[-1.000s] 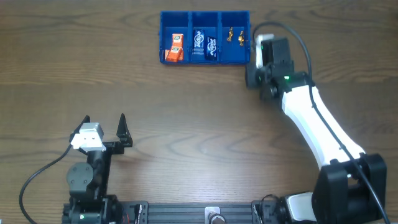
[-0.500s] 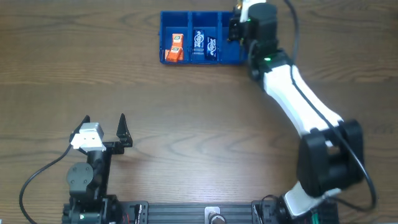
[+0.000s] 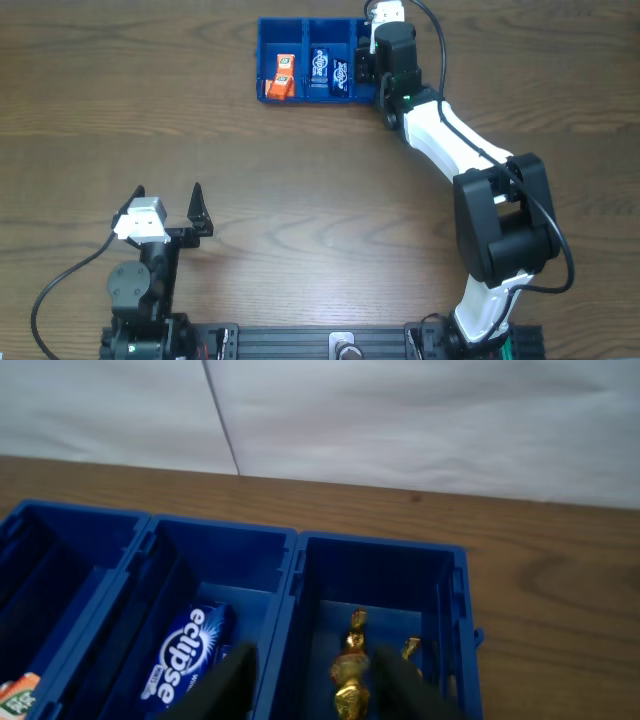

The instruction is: Sort Candies Into Trays

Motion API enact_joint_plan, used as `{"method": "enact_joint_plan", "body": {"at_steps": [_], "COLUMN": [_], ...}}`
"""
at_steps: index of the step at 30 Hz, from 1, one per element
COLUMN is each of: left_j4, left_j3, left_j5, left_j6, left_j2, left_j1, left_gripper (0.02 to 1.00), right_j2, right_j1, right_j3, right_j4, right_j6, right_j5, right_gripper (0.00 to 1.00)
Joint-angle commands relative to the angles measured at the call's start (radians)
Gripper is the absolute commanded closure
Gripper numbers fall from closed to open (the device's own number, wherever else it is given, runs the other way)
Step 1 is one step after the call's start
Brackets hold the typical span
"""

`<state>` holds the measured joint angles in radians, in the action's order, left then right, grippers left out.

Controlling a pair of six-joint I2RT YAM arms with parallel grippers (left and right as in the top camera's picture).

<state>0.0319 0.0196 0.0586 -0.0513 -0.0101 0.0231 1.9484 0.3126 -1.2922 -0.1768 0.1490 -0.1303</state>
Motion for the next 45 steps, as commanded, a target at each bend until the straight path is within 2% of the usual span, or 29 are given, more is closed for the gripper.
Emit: {"method": "enact_joint_plan", "body": {"at_steps": [1,2,4,5,7,8,15,22,26,29,31,33,45], "left_j4": [0.043,0.043,0.043,0.043,0.043,0.043,0.043,0.043,0.043,0.043,0.043,0.043,0.043], "left_j3": [-0.015,-0.015,-0.014,-0.015,-0.015,-0.015,-0.015,-0.015,-0.015,-0.015,-0.015,-0.015,-0.014], "left_j5": [0.01,0.01,0.01,0.01,0.01,0.01,0.01,0.01,0.01,0.01,0.01,0.01,0.01], "left_j6": [0.004,0.003,0.003,0.003,0.004,0.003,0.003,0.003,0.003,0.003,0.004,0.003,0.004], "left_j2": [0.005,0.005,0.005,0.005,0.005,0.005,0.005,0.005,0.005,0.005,0.005,0.005,0.005], "left_j1": [-0.002,-0.002,-0.002,-0.002,-0.002,-0.002,-0.002,-0.002,-0.002,-0.002,-0.002,-0.002,-0.002], "left_gripper": [0.02,0.02,0.02,0.02,0.02,0.02,0.02,0.02,0.02,0.023,0.02,0.02,0.02], "right_j2": [-0.007,-0.018,-0.068,-0.097,-0.155,-0.208,-0.496,-0.891,-1.136,-1.304,-1.464,-1.562,-1.816], "right_j1": [0.008,0.008,0.008,0.009,0.012,0.011,-0.113,-0.214,-0.231,-0.245,-0.298,-0.331,-0.324], "right_j3": [-0.002,-0.002,-0.002,-0.002,-0.002,-0.002,0.065,0.39,0.605,0.739,0.849,0.907,1.118], "right_j4": [0.002,0.01,0.048,0.067,0.109,0.152,0.304,0.203,0.188,0.2,0.235,0.274,0.287], "right_j6": [0.006,0.002,-0.023,-0.029,-0.052,-0.074,-0.084,-0.098,-0.098,-0.098,-0.098,-0.094,-0.095], "right_j5": [-0.012,-0.012,-0.027,-0.047,-0.097,-0.121,-0.12,-0.12,-0.117,-0.064,0.041,0.09,0.091], "right_gripper": [0.527,0.503,0.351,0.24,0.104,0.001,0.003,0.003,0.003,0.003,0.003,0.003,0.003]}}
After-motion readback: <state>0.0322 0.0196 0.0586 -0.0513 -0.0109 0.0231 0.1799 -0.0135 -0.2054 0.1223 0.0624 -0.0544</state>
